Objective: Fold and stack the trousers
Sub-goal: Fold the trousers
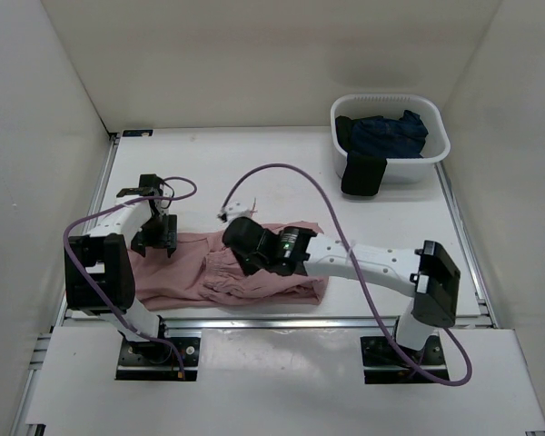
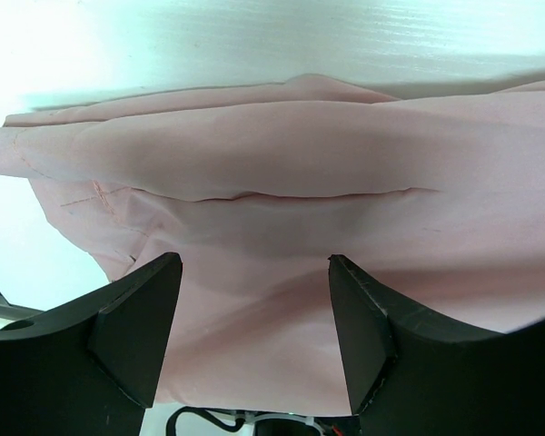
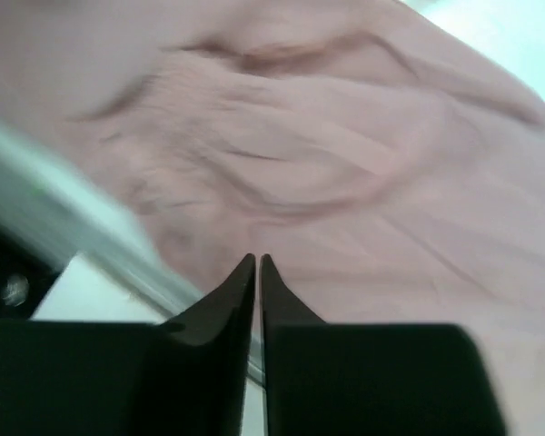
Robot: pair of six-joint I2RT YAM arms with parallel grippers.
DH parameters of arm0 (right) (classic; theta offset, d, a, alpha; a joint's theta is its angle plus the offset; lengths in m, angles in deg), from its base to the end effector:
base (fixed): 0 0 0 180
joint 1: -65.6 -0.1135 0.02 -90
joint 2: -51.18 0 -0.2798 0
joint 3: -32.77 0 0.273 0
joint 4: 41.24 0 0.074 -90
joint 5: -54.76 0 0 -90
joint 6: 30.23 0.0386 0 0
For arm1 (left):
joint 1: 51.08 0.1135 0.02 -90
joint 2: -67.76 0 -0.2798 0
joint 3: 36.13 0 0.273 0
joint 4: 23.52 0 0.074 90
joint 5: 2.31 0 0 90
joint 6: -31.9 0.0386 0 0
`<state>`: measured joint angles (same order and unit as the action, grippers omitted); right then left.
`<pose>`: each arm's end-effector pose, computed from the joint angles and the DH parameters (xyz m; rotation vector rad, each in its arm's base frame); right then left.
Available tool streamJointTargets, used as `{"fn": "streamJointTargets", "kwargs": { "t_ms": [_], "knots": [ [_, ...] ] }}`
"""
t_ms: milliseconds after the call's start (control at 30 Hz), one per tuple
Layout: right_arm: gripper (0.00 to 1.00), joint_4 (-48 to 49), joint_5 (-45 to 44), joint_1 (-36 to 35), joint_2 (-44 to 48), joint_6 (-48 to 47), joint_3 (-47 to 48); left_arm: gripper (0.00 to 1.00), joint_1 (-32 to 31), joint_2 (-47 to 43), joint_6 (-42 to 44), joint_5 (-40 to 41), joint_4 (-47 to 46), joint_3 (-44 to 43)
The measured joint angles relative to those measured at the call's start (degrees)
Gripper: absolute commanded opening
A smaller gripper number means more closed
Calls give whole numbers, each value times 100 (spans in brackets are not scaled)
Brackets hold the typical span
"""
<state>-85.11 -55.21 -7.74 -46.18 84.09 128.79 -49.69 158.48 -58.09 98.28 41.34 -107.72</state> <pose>0.1292 0.3856 0.3063 -0.8159 2.1984 0.4544 0.2929 0.0142 0.1925 -0.0512 3.0258 0.2824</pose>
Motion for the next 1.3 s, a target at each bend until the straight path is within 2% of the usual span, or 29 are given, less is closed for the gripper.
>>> {"fn": "streamJointTargets", "kwargs": {
  "t_ms": [67, 233, 367, 500, 633, 733, 800, 900, 1000, 1133, 1300],
  "knots": [
    [1, -129, -387, 216, 199, 577, -374, 77, 0, 0, 0, 2, 28, -4],
    [0, -752, -1296, 470, 776, 1818, -1443, 77, 0, -31, 2, 11, 319, -376],
    [0, -761, -1333, 544, 1182, 2234, -2039, 80, 0, -166, 0, 20, 501, -1187],
    [0, -710, -1281, 654, 1005, 2538, -2221, 80, -55, -339, -2, -52, 780, -2061],
    [0, -223, -1047, 804, 892, 2741, -2861, 80, -577, -437, -7, -791, 1132, -2542],
    [0, 164, -859, 933, 813, 2806, -3268, 80, -1386, -546, 0, -1628, 1261, -2323],
    [0, 417, -782, 999, 833, 2809, -3469, 80, -1915, -614, 0, -2197, 1235, -1836],
    [1, 619, -704, 1032, 1025, 2806, -3654, 80, -2363, -577, -2, -2590, 1150, -994],
    [5, 560, -691, 1029, 1379, 2806, -3703, 80, -2706, -472, -7, -2603, 1001, -433],
    [8, 208, -879, 927, 2006, 2924, -3602, 79, -3056, -376, -2, -2203, 680, -208],
    [0, -101, -1134, 1029, 2601, 3403, -3565, 79, -3163, -372, -2, -1843, 328, -63]
  ]
}}
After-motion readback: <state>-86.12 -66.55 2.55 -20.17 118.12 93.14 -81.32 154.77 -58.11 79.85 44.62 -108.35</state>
